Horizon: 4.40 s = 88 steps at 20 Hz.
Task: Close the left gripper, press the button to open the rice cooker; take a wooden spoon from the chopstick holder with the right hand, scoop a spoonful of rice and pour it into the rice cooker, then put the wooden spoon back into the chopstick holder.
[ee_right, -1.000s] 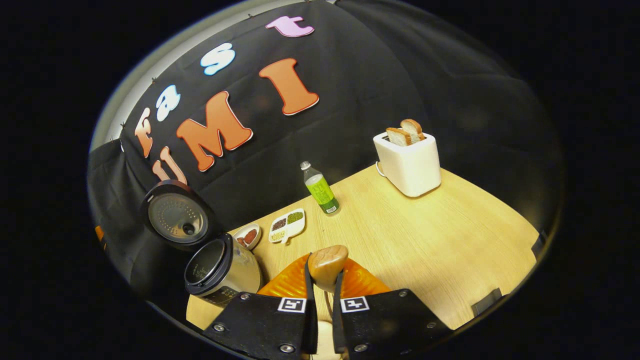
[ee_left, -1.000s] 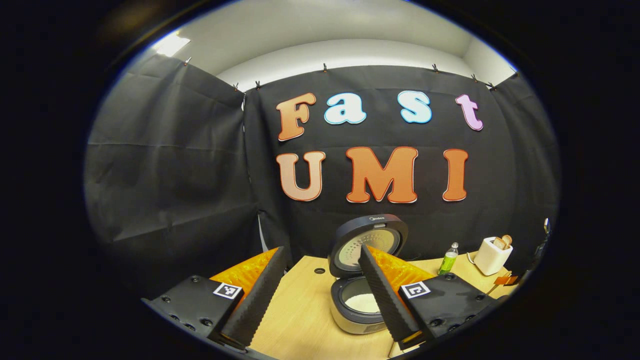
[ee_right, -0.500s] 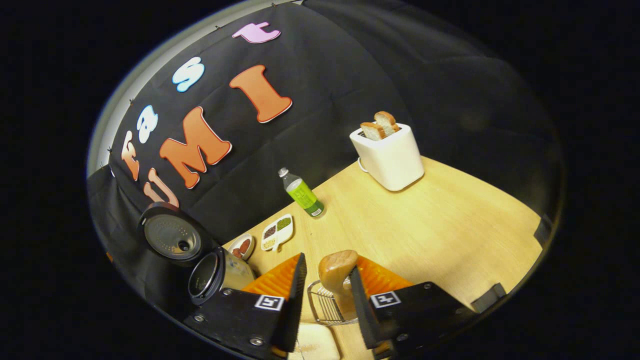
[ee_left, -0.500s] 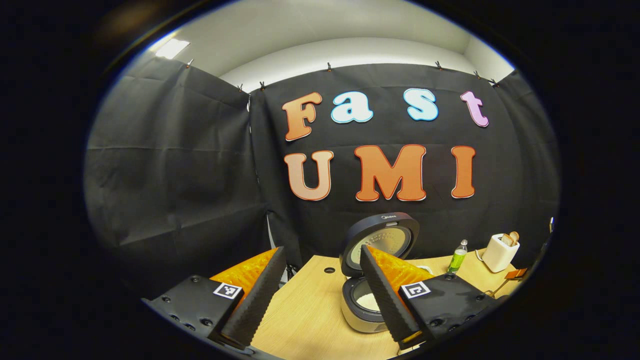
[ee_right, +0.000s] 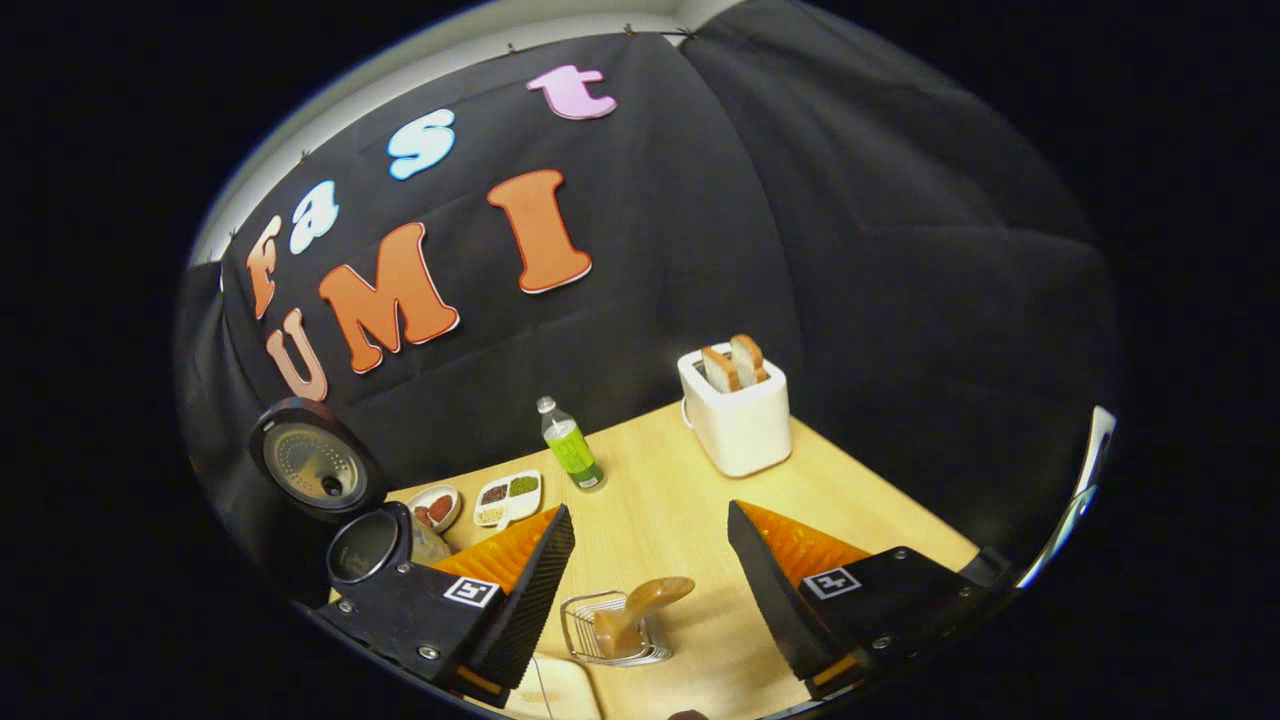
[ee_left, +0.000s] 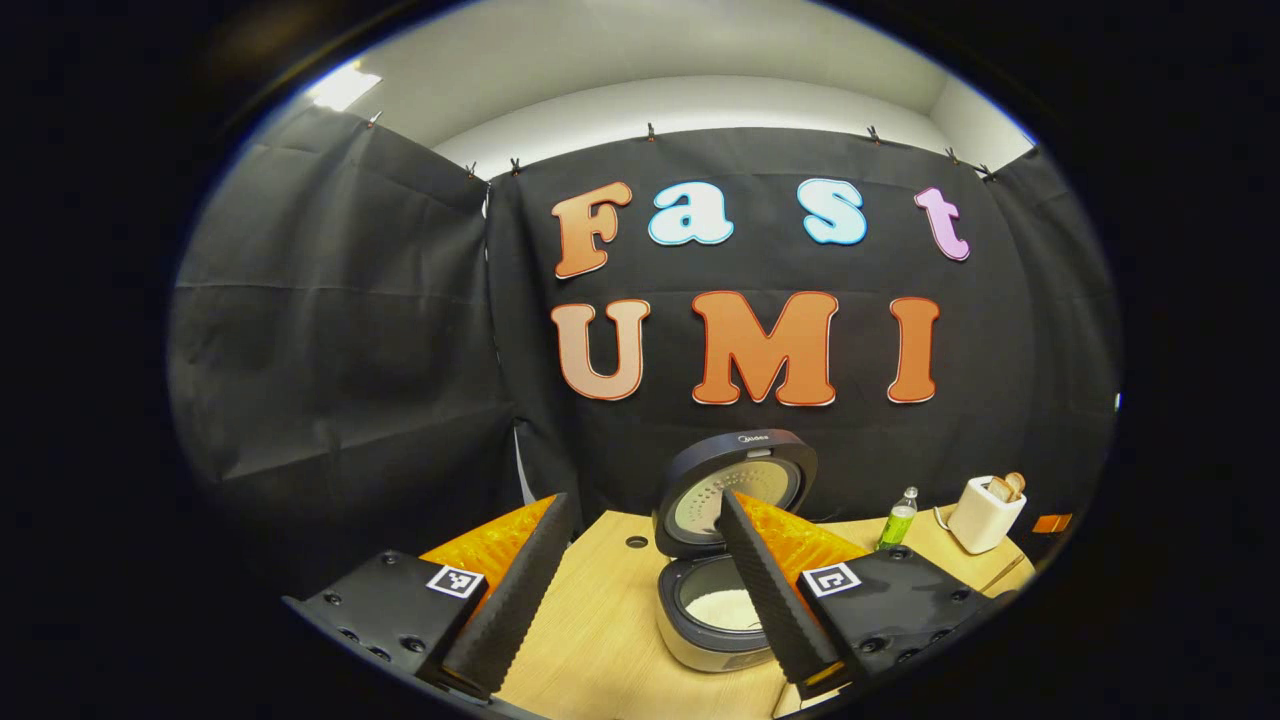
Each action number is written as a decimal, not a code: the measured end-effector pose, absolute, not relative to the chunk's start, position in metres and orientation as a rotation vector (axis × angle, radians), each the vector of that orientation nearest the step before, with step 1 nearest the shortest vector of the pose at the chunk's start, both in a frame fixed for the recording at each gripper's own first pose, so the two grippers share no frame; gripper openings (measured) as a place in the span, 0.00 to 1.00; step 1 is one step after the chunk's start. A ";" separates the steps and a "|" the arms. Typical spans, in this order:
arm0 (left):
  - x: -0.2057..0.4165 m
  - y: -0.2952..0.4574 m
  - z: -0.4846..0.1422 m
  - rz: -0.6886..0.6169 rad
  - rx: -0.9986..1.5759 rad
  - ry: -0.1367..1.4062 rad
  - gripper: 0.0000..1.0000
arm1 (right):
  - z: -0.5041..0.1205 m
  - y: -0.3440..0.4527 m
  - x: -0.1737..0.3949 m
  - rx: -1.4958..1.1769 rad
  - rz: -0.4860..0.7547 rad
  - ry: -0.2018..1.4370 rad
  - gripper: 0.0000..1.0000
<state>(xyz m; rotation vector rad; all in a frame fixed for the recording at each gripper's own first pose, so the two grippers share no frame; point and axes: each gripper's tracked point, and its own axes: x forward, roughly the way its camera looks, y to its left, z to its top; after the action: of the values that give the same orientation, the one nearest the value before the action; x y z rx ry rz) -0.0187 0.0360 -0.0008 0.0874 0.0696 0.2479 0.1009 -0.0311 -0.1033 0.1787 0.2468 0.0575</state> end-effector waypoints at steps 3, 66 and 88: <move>0.002 0.027 0.016 0.240 0.098 0.045 1.00 | -0.066 -0.032 0.090 0.075 0.067 0.184 0.95; 0.086 -0.077 -0.244 0.073 0.094 0.491 0.97 | -0.040 -0.032 0.052 0.046 0.167 0.179 0.95; 0.048 -0.064 -0.100 0.065 0.070 0.276 0.95 | -0.015 -0.045 0.044 0.064 0.160 0.138 0.95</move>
<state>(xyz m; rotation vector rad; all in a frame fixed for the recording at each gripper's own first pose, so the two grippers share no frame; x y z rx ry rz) 0.0476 -0.0644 -0.0996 0.0700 0.2755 0.0654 0.0440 -0.0448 -0.0146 0.0636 0.1377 0.1599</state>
